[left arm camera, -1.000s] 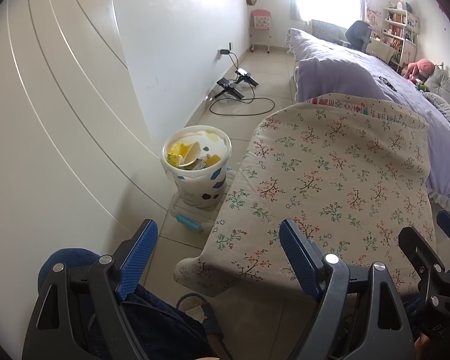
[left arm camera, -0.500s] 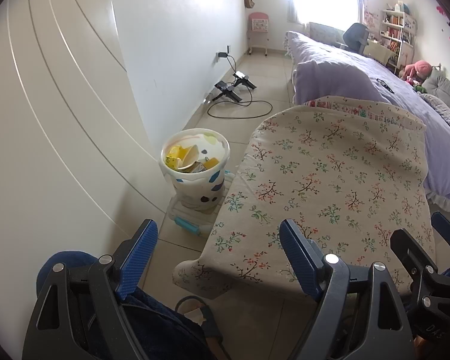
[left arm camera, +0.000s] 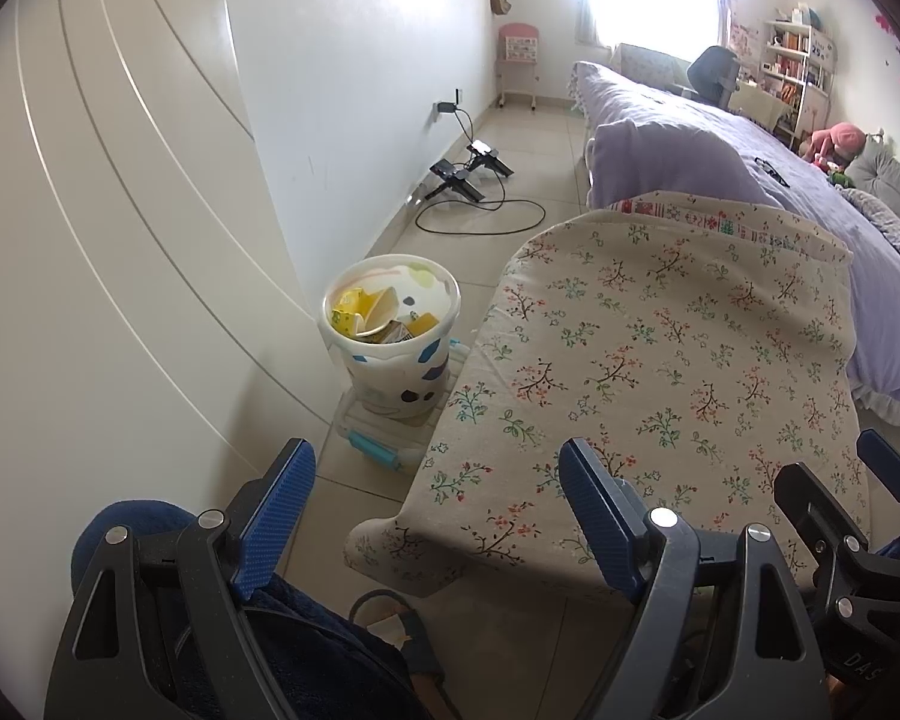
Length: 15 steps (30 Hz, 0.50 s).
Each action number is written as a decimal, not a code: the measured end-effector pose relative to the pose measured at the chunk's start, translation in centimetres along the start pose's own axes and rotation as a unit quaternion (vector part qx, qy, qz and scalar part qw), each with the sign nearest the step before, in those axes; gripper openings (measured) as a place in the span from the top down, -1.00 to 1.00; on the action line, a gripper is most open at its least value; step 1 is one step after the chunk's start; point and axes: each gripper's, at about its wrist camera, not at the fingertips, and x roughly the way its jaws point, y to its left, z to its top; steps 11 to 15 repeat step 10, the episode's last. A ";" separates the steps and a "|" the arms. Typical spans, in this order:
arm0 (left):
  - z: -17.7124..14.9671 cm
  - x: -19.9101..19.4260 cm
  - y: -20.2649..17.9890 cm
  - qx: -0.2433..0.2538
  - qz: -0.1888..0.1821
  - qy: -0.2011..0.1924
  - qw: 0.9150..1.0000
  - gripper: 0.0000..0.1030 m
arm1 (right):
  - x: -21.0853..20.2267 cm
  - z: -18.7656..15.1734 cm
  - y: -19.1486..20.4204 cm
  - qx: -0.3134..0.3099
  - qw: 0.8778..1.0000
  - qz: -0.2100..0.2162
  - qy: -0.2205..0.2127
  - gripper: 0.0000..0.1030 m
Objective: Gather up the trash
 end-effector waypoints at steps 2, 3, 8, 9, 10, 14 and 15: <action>-0.1 0.1 0.0 -0.001 0.001 0.001 1.000 -0.67 | 0.1 0.0 0.0 0.001 1.000 0.000 0.001 -0.97; -0.1 0.1 -0.1 -0.001 0.001 0.002 1.000 -0.67 | 0.1 0.0 -0.1 0.001 1.000 0.001 0.002 -0.97; -0.2 0.1 -0.1 -0.002 0.001 0.003 1.000 -0.67 | 0.1 -0.1 -0.2 0.002 1.000 0.003 0.002 -0.97; -0.2 0.2 -0.1 -0.002 0.001 0.003 1.000 -0.67 | 0.1 -0.1 -0.2 0.003 1.000 0.003 0.002 -0.97; -0.2 0.1 -0.1 -0.002 0.002 0.003 1.000 -0.67 | 0.1 -0.1 -0.2 0.003 1.000 0.003 0.002 -0.97; -0.2 0.1 -0.1 -0.002 0.002 0.003 1.000 -0.67 | 0.1 -0.1 -0.2 0.003 1.000 0.003 0.002 -0.97; -0.2 0.1 -0.1 -0.002 0.002 0.003 1.000 -0.67 | 0.1 -0.1 -0.2 0.003 1.000 0.003 0.002 -0.97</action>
